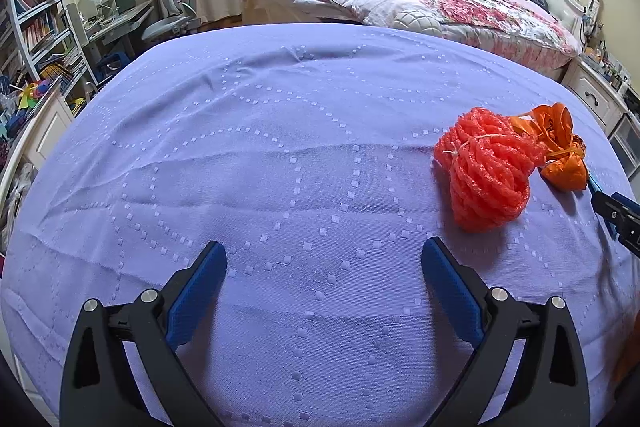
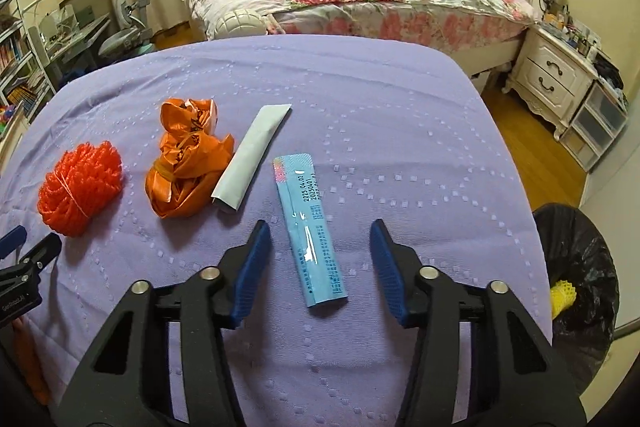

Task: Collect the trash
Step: 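Grasp the light blue tube with the right tool while the left tool grasps the red foam net, then carry the light blue tube and red foam net over the bin and open both tools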

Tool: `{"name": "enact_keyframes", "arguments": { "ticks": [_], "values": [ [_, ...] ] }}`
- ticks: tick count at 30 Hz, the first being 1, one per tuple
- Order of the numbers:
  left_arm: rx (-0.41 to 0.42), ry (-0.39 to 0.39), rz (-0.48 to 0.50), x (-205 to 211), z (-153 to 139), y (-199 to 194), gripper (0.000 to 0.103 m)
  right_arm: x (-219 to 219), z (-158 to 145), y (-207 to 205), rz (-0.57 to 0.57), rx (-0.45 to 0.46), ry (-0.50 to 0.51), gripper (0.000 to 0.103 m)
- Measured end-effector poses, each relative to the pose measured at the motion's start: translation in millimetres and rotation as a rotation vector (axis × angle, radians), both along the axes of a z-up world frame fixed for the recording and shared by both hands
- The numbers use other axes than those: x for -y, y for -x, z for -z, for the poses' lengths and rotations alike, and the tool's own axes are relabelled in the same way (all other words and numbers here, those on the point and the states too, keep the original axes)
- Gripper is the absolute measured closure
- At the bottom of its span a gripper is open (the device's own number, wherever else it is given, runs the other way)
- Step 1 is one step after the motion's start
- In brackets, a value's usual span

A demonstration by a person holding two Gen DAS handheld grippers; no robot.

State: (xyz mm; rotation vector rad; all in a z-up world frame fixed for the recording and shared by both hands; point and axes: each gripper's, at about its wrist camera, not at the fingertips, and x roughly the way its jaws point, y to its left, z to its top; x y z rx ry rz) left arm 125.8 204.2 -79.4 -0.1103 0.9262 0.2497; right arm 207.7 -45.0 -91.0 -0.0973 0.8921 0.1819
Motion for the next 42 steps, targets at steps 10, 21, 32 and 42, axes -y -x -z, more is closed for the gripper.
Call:
{"name": "enact_keyframes", "arguments": {
  "ticks": [10, 21, 32, 42],
  "values": [
    [0.0, 0.003, -0.009, 2.2, -0.1, 0.9, 0.007, 12.9, 0.2, 8.4, 0.014, 0.022, -0.03, 0.085],
    [0.152, 0.023, 0.157, 43.7, -17.8, 11.5, 0.007, 19.4, 0.1, -6.1, 0.04, 0.021, -0.03, 0.086],
    [0.161, 0.014, 0.179, 66.2, -20.4, -25.4, 0.007, 17.1, 0.1, -10.5, 0.038, 0.022, -0.015, 0.085],
    [0.074, 0.068, 0.193, 60.8, -10.9, -45.5, 0.052, 16.5, 0.0, -12.2, 0.035, 0.023, -0.013, 0.083]
  ]
}}
